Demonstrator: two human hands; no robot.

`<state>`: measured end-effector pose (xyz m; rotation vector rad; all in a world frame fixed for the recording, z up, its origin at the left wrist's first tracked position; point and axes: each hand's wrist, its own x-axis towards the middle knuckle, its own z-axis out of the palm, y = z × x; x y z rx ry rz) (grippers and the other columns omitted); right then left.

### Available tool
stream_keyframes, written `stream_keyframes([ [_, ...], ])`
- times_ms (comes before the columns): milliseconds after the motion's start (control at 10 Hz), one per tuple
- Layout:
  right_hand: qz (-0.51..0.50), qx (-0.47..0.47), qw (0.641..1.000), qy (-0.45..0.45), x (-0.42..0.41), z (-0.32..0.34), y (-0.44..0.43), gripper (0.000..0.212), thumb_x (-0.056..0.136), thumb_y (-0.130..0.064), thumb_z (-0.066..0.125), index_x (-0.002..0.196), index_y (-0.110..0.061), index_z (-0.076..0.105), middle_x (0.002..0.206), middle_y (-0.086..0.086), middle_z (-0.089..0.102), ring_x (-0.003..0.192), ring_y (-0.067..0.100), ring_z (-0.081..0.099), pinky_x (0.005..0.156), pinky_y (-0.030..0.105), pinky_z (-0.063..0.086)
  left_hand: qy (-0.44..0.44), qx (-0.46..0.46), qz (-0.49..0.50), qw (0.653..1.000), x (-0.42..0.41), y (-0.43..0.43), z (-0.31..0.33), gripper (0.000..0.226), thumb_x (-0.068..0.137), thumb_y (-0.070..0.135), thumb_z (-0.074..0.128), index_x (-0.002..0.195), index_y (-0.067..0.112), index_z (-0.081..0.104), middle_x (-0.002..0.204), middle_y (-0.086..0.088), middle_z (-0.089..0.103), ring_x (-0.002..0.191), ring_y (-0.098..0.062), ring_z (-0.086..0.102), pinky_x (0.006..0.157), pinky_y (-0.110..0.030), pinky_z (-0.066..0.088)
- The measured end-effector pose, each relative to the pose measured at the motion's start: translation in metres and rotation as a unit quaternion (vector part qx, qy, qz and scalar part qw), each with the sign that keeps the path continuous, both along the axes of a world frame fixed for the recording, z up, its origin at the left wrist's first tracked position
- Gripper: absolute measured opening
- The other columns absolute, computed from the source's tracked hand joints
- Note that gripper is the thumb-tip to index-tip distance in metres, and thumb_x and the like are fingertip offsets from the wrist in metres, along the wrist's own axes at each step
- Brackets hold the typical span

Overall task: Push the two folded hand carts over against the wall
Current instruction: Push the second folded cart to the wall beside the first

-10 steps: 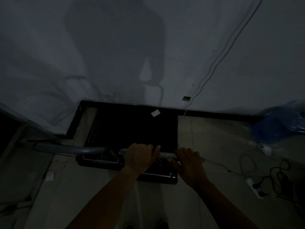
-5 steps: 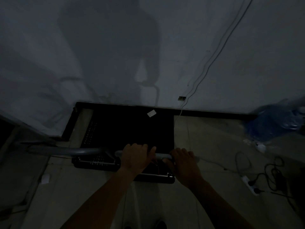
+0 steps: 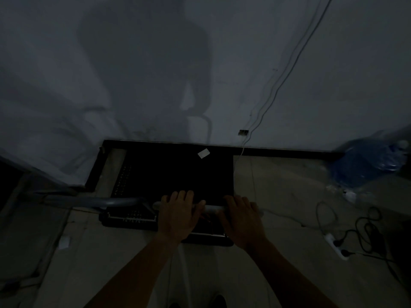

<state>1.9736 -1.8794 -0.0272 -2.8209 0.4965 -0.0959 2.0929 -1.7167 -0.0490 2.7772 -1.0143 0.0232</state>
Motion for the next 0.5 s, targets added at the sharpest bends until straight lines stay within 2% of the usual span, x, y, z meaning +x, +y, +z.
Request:
stream_keyframes([
  [200, -0.012, 0.006, 1.000, 0.010, -0.002, 0.015, 0.009, 0.051, 0.091, -0.053, 0.042, 0.125, -0.017, 0.053, 0.110, 0.005, 0.061, 0.099, 0.029, 0.055, 0.083, 0.044, 0.042, -0.003, -0.044, -0.013, 0.999, -0.007, 0.008, 0.017, 0.056, 0.098, 0.055, 0.030, 0.116, 0.013, 0.063, 0.116, -0.009, 0.065, 0.108, -0.029, 0.058, 0.089, -0.046, 0.042],
  [300, -0.016, 0.017, 1.000, 0.010, -0.002, 0.024, 0.013, 0.055, 0.090, -0.056, 0.039, 0.126, -0.016, 0.053, 0.112, 0.006, 0.061, 0.100, 0.030, 0.056, 0.083, 0.044, 0.043, -0.006, -0.060, -0.013, 0.998, -0.009, 0.010, 0.027, 0.054, 0.099, 0.055, 0.031, 0.116, 0.015, 0.064, 0.118, -0.007, 0.065, 0.111, -0.028, 0.057, 0.092, -0.047, 0.042],
  [500, -0.015, -0.005, 0.999, -0.046, -0.005, 0.048, 0.026, 0.048, 0.090, -0.055, 0.041, 0.115, -0.018, 0.059, 0.102, 0.005, 0.062, 0.091, 0.029, 0.058, 0.073, 0.041, 0.045, -0.002, -0.095, -0.004, 0.996, -0.015, 0.023, 0.062, 0.047, 0.097, 0.054, 0.039, 0.111, 0.017, 0.066, 0.111, -0.003, 0.068, 0.104, -0.024, 0.060, 0.089, -0.043, 0.044],
])
